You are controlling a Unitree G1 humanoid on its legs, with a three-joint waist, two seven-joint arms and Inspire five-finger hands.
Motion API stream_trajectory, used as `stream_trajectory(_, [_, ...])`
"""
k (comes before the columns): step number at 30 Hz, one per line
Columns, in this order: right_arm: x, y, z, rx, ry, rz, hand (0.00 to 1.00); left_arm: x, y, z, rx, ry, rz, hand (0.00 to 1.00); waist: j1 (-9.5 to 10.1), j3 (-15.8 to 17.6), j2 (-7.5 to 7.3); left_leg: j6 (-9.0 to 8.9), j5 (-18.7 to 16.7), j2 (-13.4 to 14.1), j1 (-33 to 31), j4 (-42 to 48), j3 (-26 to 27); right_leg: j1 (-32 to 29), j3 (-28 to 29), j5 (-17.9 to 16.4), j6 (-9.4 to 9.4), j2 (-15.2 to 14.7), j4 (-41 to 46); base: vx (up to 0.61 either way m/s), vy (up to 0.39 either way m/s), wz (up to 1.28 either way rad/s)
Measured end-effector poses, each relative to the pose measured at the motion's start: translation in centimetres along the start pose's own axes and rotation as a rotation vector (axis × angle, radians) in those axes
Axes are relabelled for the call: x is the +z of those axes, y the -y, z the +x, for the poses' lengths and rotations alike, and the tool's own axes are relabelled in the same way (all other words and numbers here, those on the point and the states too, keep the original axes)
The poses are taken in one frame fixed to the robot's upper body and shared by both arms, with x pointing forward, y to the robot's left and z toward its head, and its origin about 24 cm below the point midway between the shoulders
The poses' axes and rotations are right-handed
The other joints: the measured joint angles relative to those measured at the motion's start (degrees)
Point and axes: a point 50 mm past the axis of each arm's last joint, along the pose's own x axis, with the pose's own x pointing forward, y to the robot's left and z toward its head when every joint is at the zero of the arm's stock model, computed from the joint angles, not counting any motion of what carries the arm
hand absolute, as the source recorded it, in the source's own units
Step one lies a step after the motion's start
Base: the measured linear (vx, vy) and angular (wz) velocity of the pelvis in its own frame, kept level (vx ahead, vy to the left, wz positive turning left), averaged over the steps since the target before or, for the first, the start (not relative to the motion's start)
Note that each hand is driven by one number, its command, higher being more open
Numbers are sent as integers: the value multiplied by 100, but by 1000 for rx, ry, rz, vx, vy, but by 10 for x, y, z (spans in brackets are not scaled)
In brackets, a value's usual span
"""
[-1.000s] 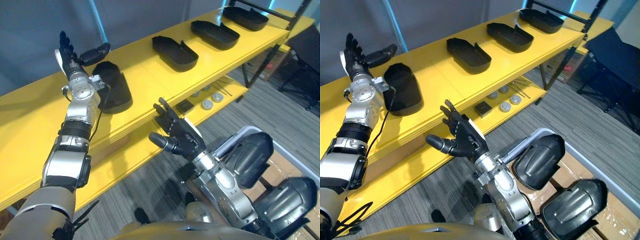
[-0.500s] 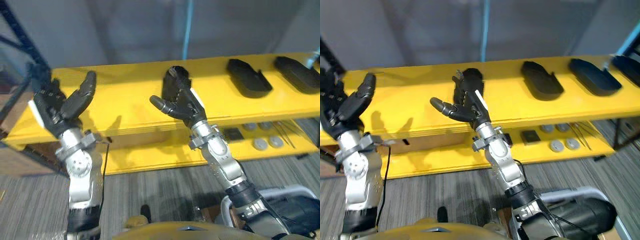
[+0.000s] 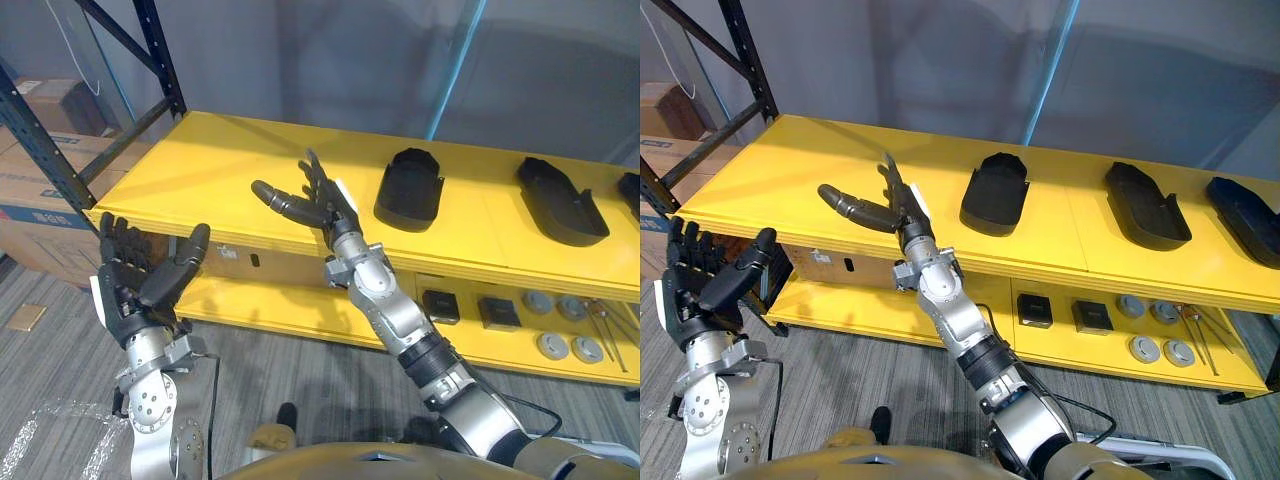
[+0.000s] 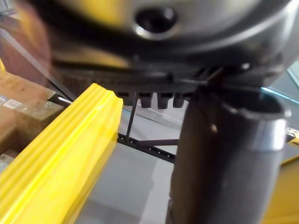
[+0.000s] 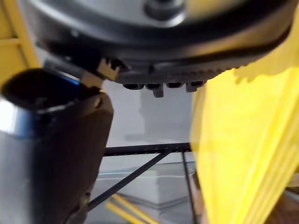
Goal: Walk over and take three plastic housings, then place them on the shelf
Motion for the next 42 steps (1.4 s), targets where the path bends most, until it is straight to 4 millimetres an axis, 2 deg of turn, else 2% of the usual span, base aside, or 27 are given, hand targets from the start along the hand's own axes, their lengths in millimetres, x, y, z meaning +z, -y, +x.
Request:
stream_trajectory(4, [-24, 9, -1, -139, -123, -57, 100, -5, 11, -3, -53, -34, -56, 100, 27, 20, 32, -1, 1, 1, -30, 1, 4, -35, 12, 1, -1, 0, 0, 0, 0, 0])
stream_trajectory(7, [-16, 11, 5, -220, -94, -83, 100, -7, 18, -5, -85, -48, -71, 100, -17, 28, 64, -10, 10, 27, -98, 2, 12, -119, 35, 6, -8, 19, 9, 15, -7, -3])
stream_trajectory(10, [-13, 19, 9, -312, -75, -117, 100, -11, 25, -8, -124, -73, -103, 100, -22, 98, 179, -40, 33, 42, -100, 3, 11, -120, 35, 14, -31, 39, 0, 41, -31, 0])
stream_trajectory(19, [-10, 41, 12, -424, -43, -125, 100, -15, 40, -13, -229, -110, -148, 100, -54, 203, 334, -27, 37, 63, -120, 6, 40, -154, 58, -6, -58, 57, 6, 32, -19, -1])
stream_trajectory(26, [1, 48, 17, -428, 9, -112, 100, -27, 47, -18, -275, -181, -169, 100, -98, 357, 383, -36, 14, 89, -192, 3, 202, -390, 259, -8, -59, 21, 118, -17, 2, -13])
stream_trajectory(33, [3, 41, 16, -361, 35, -159, 100, -29, 52, -21, -313, -200, -168, 100, -218, 396, 394, -22, -5, 85, -178, 20, 340, -476, 387, -3, -52, -17, 201, 13, -2, -10])
stream_trajectory(42, [2, 35, 12, -285, 57, -181, 100, -31, 53, -22, -318, -221, -163, 100, -236, 397, 395, -32, -28, 83, -116, 16, 408, -474, 490, 12, -32, -30, 223, 9, -2, -4])
